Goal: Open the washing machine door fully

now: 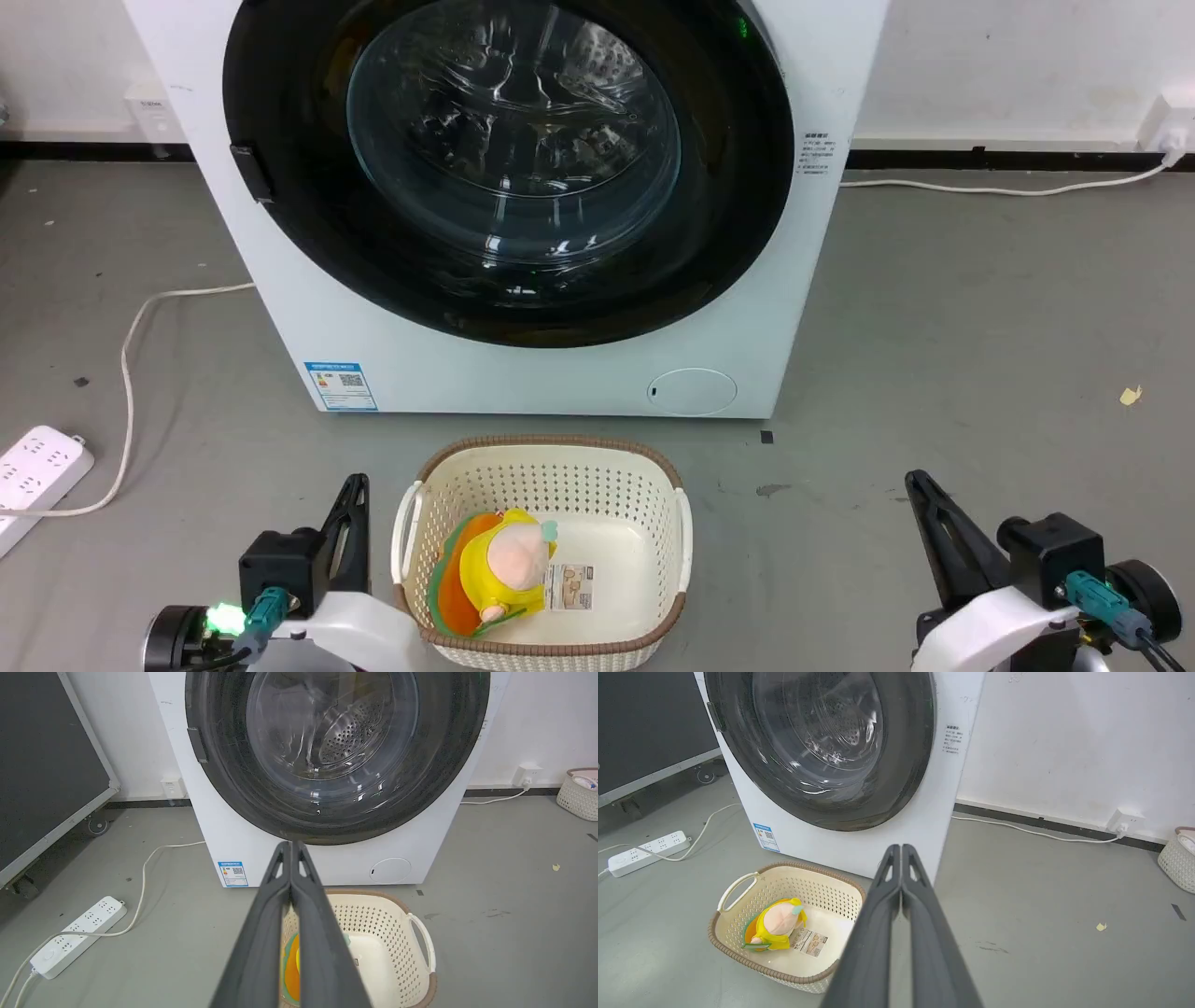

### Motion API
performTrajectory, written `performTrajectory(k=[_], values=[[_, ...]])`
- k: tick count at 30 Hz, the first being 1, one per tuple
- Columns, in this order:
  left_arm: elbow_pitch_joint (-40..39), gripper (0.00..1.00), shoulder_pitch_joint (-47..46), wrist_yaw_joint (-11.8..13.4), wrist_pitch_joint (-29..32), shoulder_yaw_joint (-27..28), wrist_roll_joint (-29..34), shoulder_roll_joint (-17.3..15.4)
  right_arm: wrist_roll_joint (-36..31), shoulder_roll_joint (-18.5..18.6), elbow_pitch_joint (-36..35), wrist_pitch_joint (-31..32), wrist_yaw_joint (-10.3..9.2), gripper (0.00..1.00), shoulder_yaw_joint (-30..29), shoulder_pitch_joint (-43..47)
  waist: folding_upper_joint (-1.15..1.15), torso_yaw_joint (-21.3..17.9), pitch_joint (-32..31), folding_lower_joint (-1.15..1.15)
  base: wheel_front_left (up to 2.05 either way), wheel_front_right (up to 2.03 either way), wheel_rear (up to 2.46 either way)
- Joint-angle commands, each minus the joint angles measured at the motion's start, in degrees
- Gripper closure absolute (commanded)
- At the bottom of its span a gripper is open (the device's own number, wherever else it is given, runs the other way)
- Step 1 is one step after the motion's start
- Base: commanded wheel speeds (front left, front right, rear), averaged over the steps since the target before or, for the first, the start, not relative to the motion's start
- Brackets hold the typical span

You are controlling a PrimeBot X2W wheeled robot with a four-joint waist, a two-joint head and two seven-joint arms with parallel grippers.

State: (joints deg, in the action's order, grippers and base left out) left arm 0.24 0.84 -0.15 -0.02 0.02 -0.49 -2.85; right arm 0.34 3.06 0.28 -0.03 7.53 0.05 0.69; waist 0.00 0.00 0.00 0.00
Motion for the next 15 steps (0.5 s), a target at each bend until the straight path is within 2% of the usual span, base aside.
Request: performTrajectory(k=[1, 15], values=[[-0.24, 1.00, -0.84, 0.15, 0.02, -0.02, 0.49, -0.03, -0.34, -0.18, -0.28, 0.03, -0.04, 1.00, -0.05, -0.69, 0.00, 0.00, 0.00, 0.00, 0.00, 0.00, 0.00], [-0.24, 1.00, -0.84, 0.15, 0.02, -0.02, 0.49, -0.03, -0.34, -0.18, -0.28, 0.03, -0.04, 1.00, -0.05, -0.69, 0.00, 0.00, 0.00, 0.00, 0.00, 0.00, 0.00]])
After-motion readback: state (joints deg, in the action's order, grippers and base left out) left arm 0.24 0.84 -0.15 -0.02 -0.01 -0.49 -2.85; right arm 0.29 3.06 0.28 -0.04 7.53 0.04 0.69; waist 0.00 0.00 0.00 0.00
